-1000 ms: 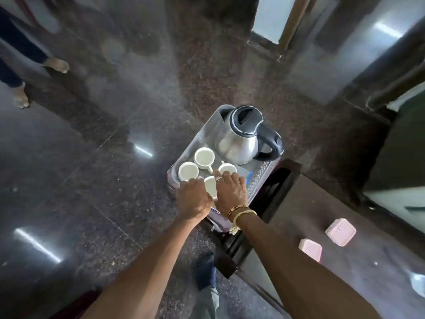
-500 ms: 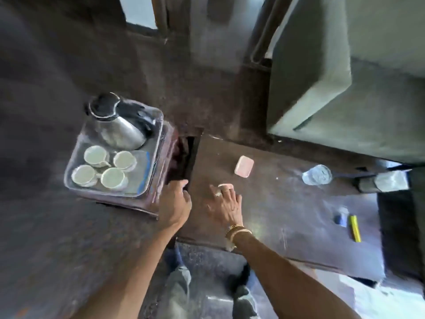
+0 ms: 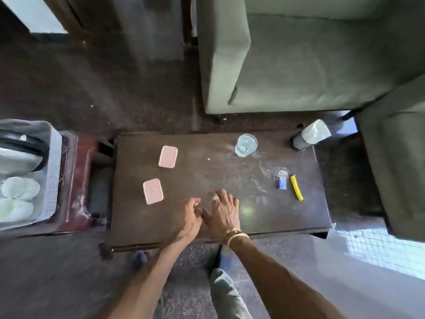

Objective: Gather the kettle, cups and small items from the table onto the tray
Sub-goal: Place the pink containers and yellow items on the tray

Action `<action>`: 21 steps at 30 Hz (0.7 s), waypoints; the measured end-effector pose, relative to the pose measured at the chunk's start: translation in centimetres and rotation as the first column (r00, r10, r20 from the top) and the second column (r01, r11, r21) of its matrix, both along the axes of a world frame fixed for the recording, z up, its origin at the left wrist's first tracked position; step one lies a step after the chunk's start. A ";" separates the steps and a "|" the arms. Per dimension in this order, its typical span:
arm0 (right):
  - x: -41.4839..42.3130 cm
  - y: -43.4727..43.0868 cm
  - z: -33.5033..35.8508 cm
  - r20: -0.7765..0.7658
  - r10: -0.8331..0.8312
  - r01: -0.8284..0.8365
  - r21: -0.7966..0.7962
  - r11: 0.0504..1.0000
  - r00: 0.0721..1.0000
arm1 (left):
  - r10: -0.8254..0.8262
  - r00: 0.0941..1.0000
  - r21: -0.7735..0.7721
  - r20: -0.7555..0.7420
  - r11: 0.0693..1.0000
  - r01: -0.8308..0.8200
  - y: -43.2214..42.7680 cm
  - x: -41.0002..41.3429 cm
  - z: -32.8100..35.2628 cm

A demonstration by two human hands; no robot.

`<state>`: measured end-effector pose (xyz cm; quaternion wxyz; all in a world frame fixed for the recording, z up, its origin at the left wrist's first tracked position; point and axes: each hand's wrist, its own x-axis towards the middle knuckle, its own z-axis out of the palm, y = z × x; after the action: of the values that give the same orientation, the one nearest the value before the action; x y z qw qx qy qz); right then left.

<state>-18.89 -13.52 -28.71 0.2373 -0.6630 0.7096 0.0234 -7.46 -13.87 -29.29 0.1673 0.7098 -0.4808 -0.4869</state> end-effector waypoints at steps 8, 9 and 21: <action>-9.8 -0.7 -2.4 0.013 -0.148 0.147 0.019 0.989 0.989 | -0.073 0.997 0.010 0.017 0.997 0.073 -2.5 -8.9 -3.9; -10.7 -0.7 -2.7 0.011 -0.167 0.167 0.026 0.986 0.986 | -0.084 0.996 0.012 0.023 0.996 0.084 -2.8 -9.6 -4.5; -13.6 -2.1 -7.9 0.026 -0.188 0.185 0.098 0.978 0.982 | -0.102 0.986 0.077 0.133 0.993 0.092 -3.7 -10.3 -9.5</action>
<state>-32.48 -15.61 -36.58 0.2822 -0.5818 0.7625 0.0234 -17.73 -17.59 -38.74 0.0850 0.7226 -0.5076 -0.4614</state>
